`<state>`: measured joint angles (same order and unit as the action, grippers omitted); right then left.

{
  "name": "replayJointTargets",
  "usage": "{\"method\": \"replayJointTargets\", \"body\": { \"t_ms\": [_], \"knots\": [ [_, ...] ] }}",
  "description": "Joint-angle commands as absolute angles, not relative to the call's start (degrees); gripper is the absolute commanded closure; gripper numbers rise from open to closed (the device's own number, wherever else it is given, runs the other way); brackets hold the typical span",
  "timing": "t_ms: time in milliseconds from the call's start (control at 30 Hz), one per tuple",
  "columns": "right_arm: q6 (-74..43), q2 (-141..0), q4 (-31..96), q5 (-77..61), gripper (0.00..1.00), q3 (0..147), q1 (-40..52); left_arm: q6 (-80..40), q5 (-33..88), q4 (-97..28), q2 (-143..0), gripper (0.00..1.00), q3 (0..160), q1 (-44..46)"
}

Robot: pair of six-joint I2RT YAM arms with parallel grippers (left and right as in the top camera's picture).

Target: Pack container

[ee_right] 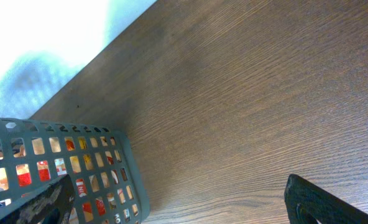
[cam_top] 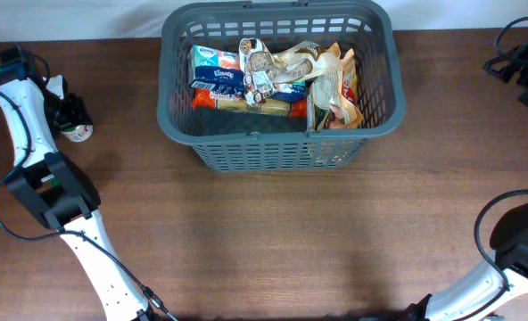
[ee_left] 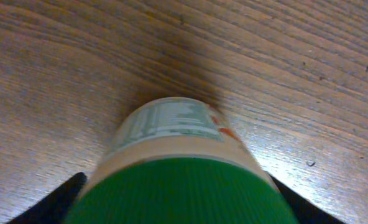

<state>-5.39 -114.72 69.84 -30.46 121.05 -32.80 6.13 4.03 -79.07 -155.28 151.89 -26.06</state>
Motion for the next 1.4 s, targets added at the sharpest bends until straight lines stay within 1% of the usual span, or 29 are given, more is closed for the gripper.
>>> {"method": "replayJointTargets", "body": {
  "t_ms": [0, 100, 167, 200, 433, 467, 500, 767, 967, 1067, 1200, 1367],
  "knots": [
    [-5.19, -114.83, 69.69, -30.55, 0.01, 120.95, -32.53, 5.87, 3.68, -79.18, -156.88, 0.4, 151.89, -26.74],
    [-5.19, -114.83, 69.69, -30.55, 0.02, 120.95, -32.53, 5.87, 3.68, -78.74, -156.88, 0.43, 151.92, -26.74],
    [-5.19, -114.83, 69.69, -30.55, 0.01, 120.95, -32.53, 5.87, 3.68, -78.61, -156.88, 0.47, 151.92, -26.68],
    [-5.19, -114.83, 69.69, -30.55, 0.01, 120.95, -32.56, 5.87, 3.68, -78.61, -156.88, 0.5, 151.92, -26.68],
    [-5.19, -114.83, 69.69, -30.55, 0.01, 120.95, -32.53, 6.35, 5.06, -78.63, -156.86, 0.91, 152.16, -26.68],
    [-5.19, -114.83, 69.67, -30.55, 0.01, 120.95, -32.53, 6.33, 5.41, -78.81, -156.86, 0.96, 152.48, -26.68],
    [-5.19, -114.83, 69.69, -30.55, 0.01, 120.95, -32.53, 6.33, 5.72, -79.15, -156.86, 0.98, 153.01, -26.63],
    [-5.19, -114.83, 69.69, -30.55, 0.01, 120.95, -32.53, 6.33, 6.63, -85.12, -156.86, 0.98, 165.73, -25.67],
    [-5.19, -114.83, 69.69, -30.55, 0.01, 120.95, -32.53, 7.42, 6.63, -93.65, -156.86, 0.98, 179.02, -23.97],
    [-5.19, -114.83, 69.69, -30.55, 0.01, 120.95, -32.53, 7.9, 6.72, -95.48, -153.64, 0.98, 179.85, -22.26],
    [-5.19, -114.83, 69.69, -30.55, 0.01, 120.95, -32.53, 10.81, 6.66, -94.35, -147.63, 0.98, 179.83, -18.61],
    [-5.19, -114.83, 69.69, -30.55, 0.01, 120.95, -32.53, 15.07, 6.0, -88.88, -138.28, 0.98, 179.83, -12.25]
  ]
}}
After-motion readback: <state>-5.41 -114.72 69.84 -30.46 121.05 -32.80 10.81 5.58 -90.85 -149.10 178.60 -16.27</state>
